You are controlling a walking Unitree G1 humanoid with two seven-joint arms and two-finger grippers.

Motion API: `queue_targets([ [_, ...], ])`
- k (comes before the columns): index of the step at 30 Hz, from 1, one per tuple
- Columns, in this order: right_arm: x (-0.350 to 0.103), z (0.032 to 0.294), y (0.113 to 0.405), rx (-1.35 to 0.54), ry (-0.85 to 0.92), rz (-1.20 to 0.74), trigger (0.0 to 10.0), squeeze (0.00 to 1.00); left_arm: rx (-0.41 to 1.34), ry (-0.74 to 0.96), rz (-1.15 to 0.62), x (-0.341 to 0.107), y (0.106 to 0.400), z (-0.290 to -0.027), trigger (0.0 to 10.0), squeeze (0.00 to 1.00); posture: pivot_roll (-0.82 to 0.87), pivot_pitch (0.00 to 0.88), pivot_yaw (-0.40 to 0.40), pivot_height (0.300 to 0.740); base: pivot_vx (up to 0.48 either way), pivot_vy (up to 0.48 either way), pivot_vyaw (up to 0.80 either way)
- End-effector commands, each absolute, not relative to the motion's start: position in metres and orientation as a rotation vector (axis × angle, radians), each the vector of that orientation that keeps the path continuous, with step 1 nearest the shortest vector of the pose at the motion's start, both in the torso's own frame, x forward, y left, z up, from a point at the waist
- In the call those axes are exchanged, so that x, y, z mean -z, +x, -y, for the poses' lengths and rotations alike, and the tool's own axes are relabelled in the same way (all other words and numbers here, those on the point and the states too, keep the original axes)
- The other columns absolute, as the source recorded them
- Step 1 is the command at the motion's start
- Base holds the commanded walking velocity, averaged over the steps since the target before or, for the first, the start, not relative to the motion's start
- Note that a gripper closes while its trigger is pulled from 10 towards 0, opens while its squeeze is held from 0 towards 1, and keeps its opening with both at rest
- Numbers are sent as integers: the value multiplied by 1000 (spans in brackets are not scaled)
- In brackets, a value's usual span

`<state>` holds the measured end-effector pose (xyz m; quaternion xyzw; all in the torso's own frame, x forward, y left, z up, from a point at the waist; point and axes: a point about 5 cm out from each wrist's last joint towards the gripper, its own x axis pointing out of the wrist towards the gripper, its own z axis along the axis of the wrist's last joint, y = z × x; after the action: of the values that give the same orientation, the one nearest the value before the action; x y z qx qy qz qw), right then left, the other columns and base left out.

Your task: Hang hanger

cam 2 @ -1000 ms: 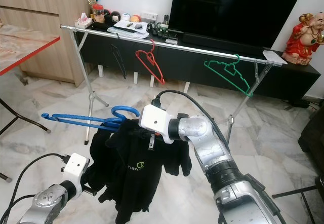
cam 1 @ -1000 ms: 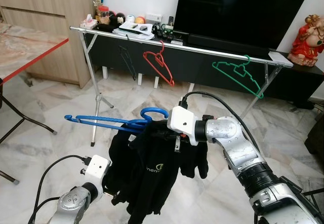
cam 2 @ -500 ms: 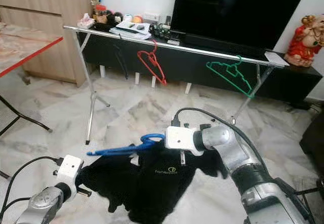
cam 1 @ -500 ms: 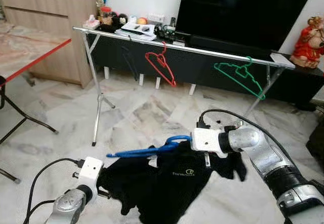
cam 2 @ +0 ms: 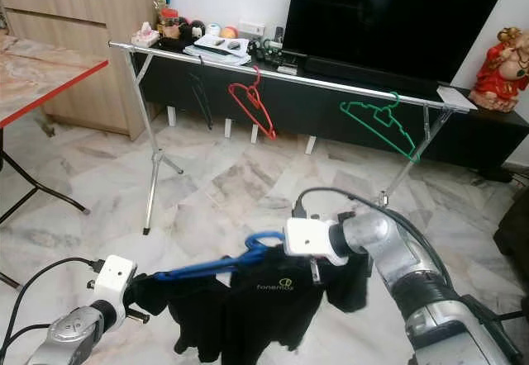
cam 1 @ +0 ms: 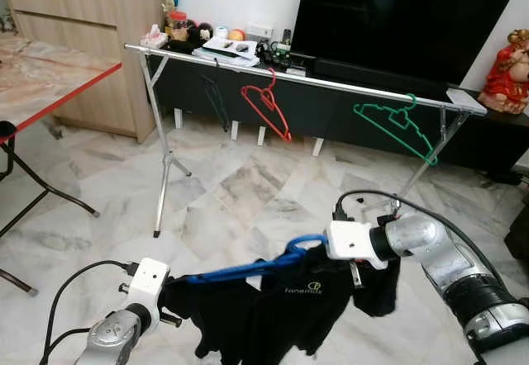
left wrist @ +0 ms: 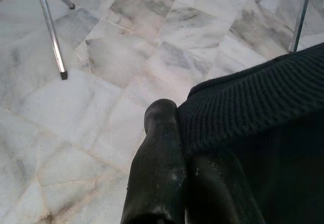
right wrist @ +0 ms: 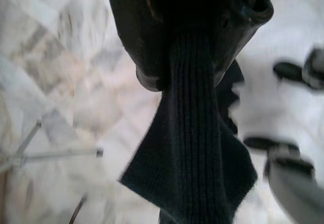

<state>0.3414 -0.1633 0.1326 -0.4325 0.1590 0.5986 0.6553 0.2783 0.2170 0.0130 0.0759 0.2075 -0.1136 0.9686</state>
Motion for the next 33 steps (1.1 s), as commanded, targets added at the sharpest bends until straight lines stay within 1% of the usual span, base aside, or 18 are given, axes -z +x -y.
queue_targets([
  [1,-148,181,350,-1270,-1061,-377,0,0,197,164,-466,-7,275,-223,0,0,129,0,-148,740,0,0,0],
  [8,-150,184,355,-1202,-1115,-368,0,0,198,165,-470,-7,274,-223,0,0,127,0,-148,740,0,0,0],
  [11,-150,181,360,-1130,-1152,-326,0,0,201,166,-471,-7,274,-223,0,0,127,0,-148,740,0,0,0],
  [14,-150,177,362,-1114,-1144,-310,0,0,207,171,-462,-9,275,-223,0,0,129,0,-148,740,0,0,0],
  [17,-143,172,357,-1167,-1146,-326,0,0,219,203,-420,-20,283,-222,0,0,135,0,-148,740,0,0,0],
  [20,-139,166,359,-1135,-1149,-304,0,0,248,229,-368,-34,292,-218,0,0,134,0,-148,740,0,0,0],
  [22,-132,159,356,-1156,-1116,-299,0,0,304,266,-314,-49,300,-207,0,0,143,0,-149,740,0,0,0],
  [24,-130,157,355,-1162,-1104,-299,0,0,320,268,-297,-53,302,-203,0,0,145,0,-149,740,0,0,0],
  [25,-125,153,351,-1199,-1099,-303,0,0,343,272,-262,-62,306,-196,0,0,145,0,-149,740,0,0,0],
  [26,-125,153,351,-1199,-1099,-303,0,0,343,272,-262,-62,306,-196,0,0,145,0,-149,740,0,0,0],
  [27,-121,146,351,-1198,-1092,-293,0,0,378,280,-230,-73,310,-188,0,0,143,0,-147,740,0,0,0],
  [33,-111,127,348,-1208,-1074,-286,0,0,490,294,-164,-99,311,-166,0,0,150,0,-148,740,0,0,0],
])
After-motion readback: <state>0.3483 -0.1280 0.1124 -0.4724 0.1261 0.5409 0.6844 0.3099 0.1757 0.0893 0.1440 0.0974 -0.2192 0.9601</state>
